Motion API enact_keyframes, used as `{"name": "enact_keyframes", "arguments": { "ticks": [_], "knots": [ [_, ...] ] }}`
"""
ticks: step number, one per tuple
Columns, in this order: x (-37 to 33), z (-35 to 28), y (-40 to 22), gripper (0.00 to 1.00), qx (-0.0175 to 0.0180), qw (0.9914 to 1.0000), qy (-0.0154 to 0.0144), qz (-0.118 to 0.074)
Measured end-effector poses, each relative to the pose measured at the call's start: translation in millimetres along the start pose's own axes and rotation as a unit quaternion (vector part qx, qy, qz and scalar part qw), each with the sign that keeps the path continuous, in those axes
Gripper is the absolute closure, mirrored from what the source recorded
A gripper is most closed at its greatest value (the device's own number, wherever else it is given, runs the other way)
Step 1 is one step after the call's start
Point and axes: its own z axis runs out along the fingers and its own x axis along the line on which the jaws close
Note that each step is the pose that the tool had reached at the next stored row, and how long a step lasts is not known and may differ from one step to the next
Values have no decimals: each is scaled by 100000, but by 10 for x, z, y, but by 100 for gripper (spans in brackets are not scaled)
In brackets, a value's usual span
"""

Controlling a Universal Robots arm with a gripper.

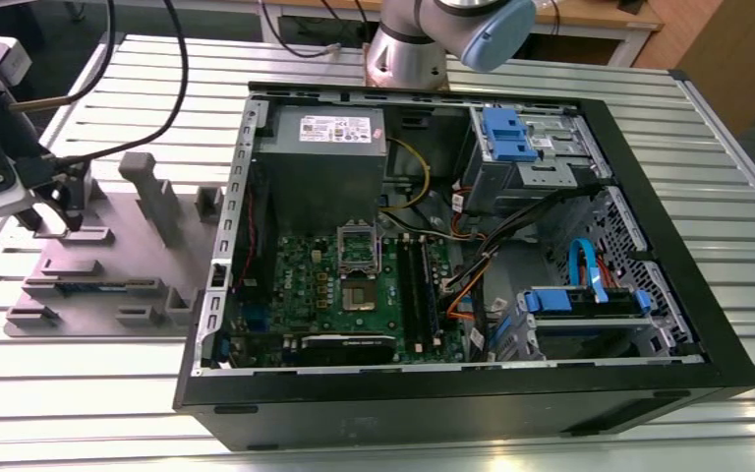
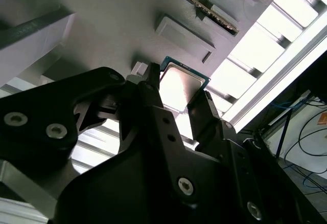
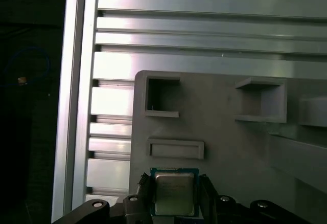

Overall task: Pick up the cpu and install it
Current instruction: 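Pick up the cpu and move it towards the insertion slot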

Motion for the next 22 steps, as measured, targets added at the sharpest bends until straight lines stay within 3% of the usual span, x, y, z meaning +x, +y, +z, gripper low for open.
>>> {"name": "enact_keyframes", "arguments": {
  "ticks": [8, 22],
  "knots": [
    [2, -82, 3, 53, -2, 100000, -6, 4],
    [9, -289, 11, 53, -3, 100000, -4, 5]
  ]
}}
